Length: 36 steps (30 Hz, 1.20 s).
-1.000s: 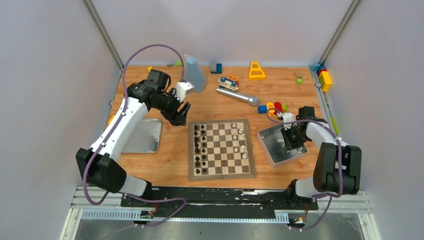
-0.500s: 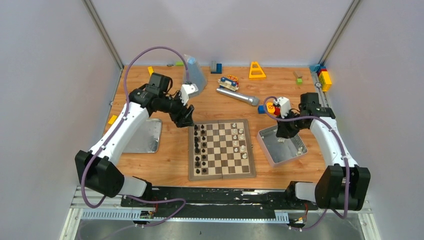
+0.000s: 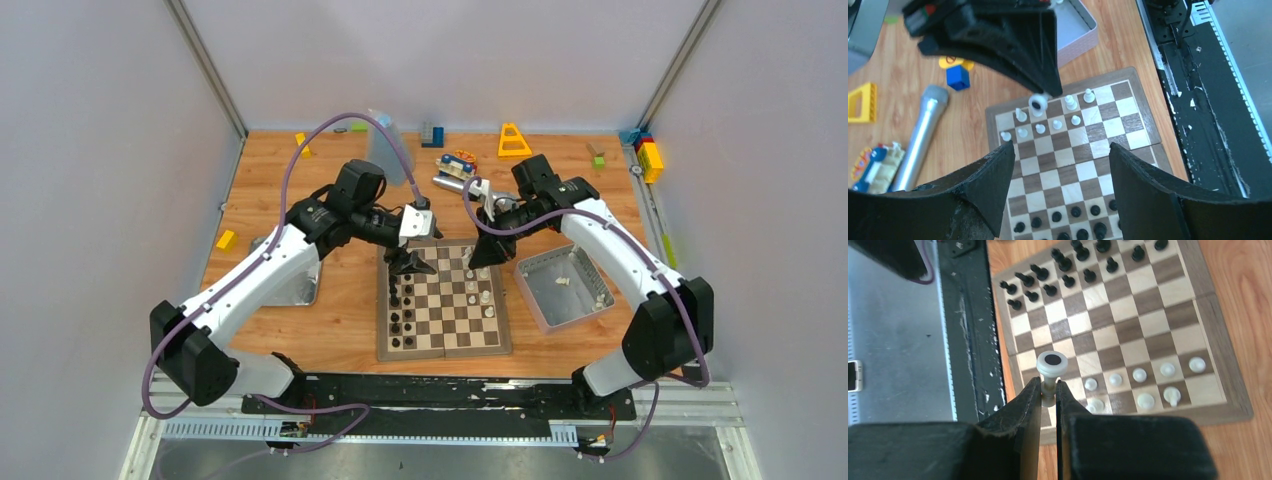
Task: Set up the chess pieces on the board
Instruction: Adjust the chess piece.
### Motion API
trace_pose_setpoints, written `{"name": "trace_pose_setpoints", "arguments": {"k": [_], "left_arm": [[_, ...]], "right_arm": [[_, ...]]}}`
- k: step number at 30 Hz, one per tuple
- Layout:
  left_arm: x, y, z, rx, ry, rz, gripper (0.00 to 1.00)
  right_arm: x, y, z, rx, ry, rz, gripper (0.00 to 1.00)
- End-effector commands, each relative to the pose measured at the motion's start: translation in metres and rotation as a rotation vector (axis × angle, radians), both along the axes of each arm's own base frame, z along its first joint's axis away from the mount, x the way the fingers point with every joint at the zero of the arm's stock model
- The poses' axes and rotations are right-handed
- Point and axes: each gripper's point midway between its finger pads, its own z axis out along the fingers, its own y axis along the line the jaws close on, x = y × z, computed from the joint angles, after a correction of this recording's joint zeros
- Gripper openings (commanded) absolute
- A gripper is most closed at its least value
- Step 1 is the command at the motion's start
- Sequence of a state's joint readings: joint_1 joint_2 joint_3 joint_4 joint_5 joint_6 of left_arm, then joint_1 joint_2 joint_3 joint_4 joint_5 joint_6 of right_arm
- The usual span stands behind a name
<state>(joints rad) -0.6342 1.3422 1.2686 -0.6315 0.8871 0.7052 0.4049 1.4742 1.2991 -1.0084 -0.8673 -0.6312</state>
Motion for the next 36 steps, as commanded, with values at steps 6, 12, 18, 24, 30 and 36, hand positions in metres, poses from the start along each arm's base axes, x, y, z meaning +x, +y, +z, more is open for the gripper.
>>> {"name": "trace_pose_setpoints", "arguments": {"k": [6,12,18,24,30,36], "left_arm": [[-0.008,-0.026,0.001,-0.096,-0.191,-0.224,0.77],[-0.003,-0.037,-0.017,-0.058,-0.244,-0.262,0.74],[-0.001,-0.044,-0.021,-0.051,-0.266,-0.269,0.69],[-0.003,-0.048,-0.022,-0.048,-0.261,-0.277,0.58],[-0.004,-0.052,-0.024,-0.041,-0.254,-0.283,0.46],[-0.004,-0.053,-0.024,-0.034,-0.250,-0.277,0.34]], "right_arm": [[-0.014,0.034,0.037,0.181,0.087,0.128,0.00],[-0.020,0.034,0.040,0.199,0.098,0.134,0.00],[-0.023,0.033,0.037,0.194,0.107,0.134,0.00],[-0.023,0.033,0.037,0.191,0.109,0.131,0.00],[-0.022,0.033,0.036,0.188,0.111,0.127,0.00],[-0.020,0.032,0.032,0.175,0.117,0.120,0.00]]}}
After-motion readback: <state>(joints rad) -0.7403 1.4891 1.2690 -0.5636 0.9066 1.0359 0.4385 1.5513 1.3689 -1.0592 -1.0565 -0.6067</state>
